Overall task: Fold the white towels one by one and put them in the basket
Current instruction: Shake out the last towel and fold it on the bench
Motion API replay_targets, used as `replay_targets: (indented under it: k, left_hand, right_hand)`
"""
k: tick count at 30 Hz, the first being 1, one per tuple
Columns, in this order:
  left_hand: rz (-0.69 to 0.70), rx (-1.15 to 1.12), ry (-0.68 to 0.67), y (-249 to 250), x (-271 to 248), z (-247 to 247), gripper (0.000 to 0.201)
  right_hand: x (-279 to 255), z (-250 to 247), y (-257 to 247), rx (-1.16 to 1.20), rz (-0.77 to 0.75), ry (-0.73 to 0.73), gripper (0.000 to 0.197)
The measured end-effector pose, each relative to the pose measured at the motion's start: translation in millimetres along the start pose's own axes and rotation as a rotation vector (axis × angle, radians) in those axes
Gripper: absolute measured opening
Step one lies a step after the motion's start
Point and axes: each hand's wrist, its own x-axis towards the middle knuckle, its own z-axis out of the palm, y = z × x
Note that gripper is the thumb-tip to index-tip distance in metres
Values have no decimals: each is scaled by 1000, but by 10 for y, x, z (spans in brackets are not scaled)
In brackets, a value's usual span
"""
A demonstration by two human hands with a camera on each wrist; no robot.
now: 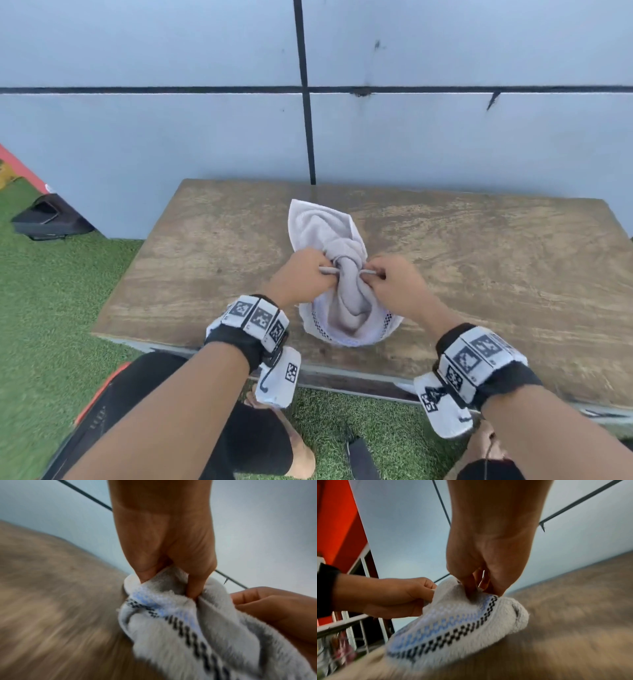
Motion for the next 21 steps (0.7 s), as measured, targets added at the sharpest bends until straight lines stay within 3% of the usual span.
replay_targets:
  k: [5, 9, 15, 19, 21]
  left_hand:
    - [77, -102, 174, 423, 798, -674, 30]
    - [102, -101, 352, 693, 1567, -1180, 36]
    - [-69, 118, 623, 419, 2037, -1693, 44]
    - [-218, 169, 576, 234, 2049, -1848, 43]
    - [-225, 25, 552, 315, 2048, -1818, 39]
  right_hand:
    - [642, -704, -155, 160, 37, 294, 27]
    - [1290, -1311, -288, 199, 67, 484, 19]
    - [1793, -1954, 136, 24, 202, 675, 27]
    - [1776, -2170, 260, 75, 221, 688, 20]
    - [1815, -2176, 251, 135, 242, 655, 16]
